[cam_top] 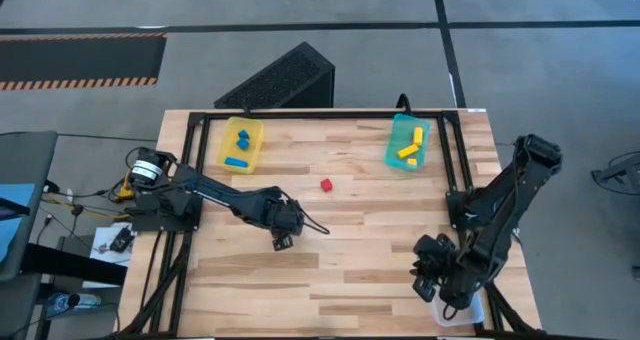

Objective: Sort & place blocks by color
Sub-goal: Put the red rectangle game block into the white transparent bin

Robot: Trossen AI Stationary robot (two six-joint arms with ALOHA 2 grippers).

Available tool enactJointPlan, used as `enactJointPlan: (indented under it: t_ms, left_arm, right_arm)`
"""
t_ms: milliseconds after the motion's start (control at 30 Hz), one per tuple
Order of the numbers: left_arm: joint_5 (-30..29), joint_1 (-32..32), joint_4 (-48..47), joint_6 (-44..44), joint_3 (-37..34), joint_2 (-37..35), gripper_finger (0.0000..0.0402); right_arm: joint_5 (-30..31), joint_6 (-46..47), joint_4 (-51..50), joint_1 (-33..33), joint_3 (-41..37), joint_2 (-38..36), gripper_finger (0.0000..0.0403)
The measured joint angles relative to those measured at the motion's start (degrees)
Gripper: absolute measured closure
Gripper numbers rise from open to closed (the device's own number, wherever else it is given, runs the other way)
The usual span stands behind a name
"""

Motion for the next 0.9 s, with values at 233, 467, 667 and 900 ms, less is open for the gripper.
enactJointPlan:
  t_ms: [233, 467, 667, 900]
  left_arm:
    - [4.81, 0.0, 2.3, -3.13, -2.68, -0.09, 0.0156]
    - [5.27, 0.04, 8.68, -2.01, -8.85, -0.79, 0.0152]
    - [3.66, -2.22, 14.62, 2.3, -10.42, -0.77, 0.028]
    - [3.98, -5.43, 31.16, 17.16, -10.16, 0.42, 0.0366]
  right_arm:
    - [4.49, 2.39, 1.45, 2.23, -0.02, 4.5, 0.0275]
    - [20.9, 0.78, 2.31, 2.07, -0.02, 8.07, 0.028]
    - [25.32, -5.28, 10.3, -3.69, -0.02, 11.44, 0.0282]
    - [26.27, -31.58, 37.37, -12.73, -0.02, 21.57, 0.0281]
